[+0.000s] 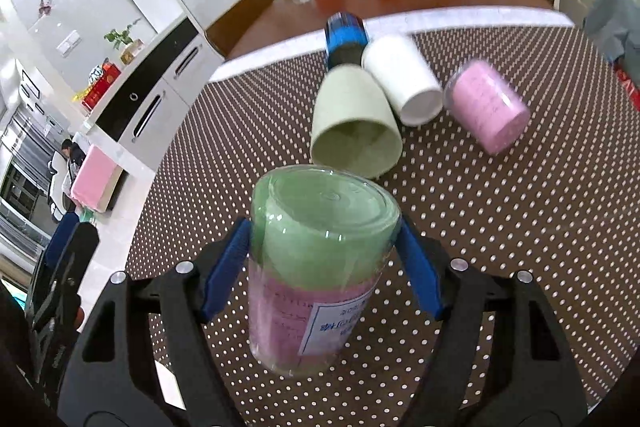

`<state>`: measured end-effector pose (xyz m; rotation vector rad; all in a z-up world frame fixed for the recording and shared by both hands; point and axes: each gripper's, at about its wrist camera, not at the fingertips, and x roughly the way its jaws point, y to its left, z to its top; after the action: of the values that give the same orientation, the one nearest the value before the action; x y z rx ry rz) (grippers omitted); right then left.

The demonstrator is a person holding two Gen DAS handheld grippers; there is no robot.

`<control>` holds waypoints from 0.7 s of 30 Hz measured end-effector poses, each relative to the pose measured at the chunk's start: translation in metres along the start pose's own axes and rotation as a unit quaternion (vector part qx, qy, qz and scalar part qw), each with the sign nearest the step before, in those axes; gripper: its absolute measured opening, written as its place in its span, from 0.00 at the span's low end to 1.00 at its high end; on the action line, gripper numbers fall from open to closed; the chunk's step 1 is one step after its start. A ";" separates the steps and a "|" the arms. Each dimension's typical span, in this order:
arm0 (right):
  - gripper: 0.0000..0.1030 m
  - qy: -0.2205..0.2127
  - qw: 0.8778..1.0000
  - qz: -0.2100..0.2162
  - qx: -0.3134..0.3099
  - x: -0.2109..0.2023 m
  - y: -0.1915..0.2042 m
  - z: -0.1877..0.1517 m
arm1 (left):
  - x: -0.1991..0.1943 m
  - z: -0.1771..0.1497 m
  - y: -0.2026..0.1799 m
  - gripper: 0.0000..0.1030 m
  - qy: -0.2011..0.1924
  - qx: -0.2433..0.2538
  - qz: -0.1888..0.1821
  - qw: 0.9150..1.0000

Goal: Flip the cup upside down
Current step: 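Lift the jar with the right gripper and rotate it green lid up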

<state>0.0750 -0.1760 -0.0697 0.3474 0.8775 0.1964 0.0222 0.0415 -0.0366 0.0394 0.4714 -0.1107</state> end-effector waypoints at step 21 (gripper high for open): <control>0.68 -0.157 0.957 -0.101 -0.221 -0.047 0.064 -0.027 | -0.001 0.004 -0.005 0.82 -0.003 -0.014 0.004 1.000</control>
<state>0.0226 -0.1254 -0.0278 -0.1282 0.5292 0.1383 0.0229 0.0366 -0.0325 0.0137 0.4669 -0.0963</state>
